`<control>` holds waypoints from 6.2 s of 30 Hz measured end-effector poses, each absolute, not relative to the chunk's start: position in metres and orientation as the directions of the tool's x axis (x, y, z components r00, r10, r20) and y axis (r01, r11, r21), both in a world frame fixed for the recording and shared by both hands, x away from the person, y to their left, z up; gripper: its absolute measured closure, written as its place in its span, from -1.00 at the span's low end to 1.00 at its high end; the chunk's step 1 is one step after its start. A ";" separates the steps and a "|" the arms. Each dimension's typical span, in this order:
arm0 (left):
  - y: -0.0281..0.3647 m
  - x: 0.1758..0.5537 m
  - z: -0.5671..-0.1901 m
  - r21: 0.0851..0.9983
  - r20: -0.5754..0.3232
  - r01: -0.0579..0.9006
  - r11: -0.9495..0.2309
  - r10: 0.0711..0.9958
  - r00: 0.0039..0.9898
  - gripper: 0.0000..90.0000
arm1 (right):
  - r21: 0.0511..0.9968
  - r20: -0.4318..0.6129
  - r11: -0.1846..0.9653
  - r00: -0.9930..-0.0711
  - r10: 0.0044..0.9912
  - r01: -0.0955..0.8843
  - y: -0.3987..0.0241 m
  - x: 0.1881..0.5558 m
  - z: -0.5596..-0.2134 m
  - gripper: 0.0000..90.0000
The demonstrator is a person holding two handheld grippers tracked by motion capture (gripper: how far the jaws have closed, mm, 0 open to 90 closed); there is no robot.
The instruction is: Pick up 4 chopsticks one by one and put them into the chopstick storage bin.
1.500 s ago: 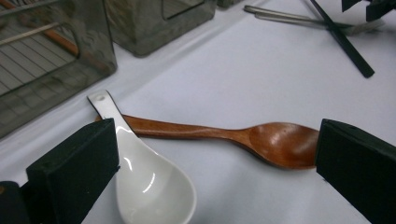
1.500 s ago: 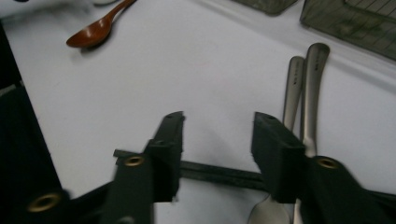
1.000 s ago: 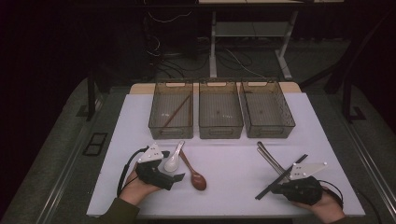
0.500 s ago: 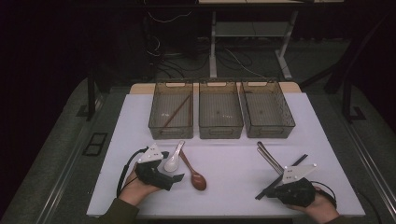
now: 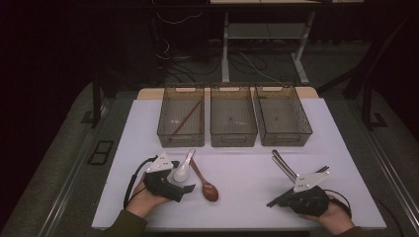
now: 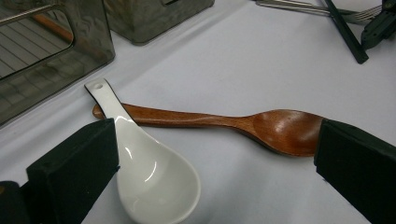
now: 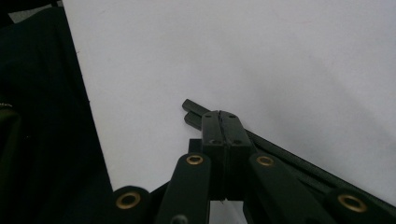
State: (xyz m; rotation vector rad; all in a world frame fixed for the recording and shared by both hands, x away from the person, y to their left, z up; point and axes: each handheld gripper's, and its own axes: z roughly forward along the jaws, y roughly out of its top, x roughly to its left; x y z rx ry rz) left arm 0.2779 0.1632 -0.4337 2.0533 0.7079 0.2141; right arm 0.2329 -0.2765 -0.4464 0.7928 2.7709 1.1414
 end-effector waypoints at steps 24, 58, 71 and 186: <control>0.164 0.278 -0.433 0.823 -0.124 0.400 -0.403 0.559 0.820 -1.00 | 0.675 0.123 0.594 -0.860 0.495 0.438 -0.262 0.248 -0.447 0.98; 0.164 0.278 -0.433 0.823 -0.122 0.398 -0.407 0.556 0.822 -1.00 | 0.659 0.104 0.582 -0.823 0.558 0.477 -0.238 0.260 -0.446 0.98; 0.163 0.278 -0.433 0.821 -0.125 0.400 -0.407 0.555 0.822 -1.00 | 0.654 0.106 0.554 -0.787 0.608 0.516 -0.234 0.271 -0.446 0.98; 0.163 0.277 -0.434 0.814 -0.116 0.394 -0.427 0.545 0.830 -1.00 | 0.628 0.106 0.535 -0.744 0.660 0.565 -0.342 0.263 -0.434 0.81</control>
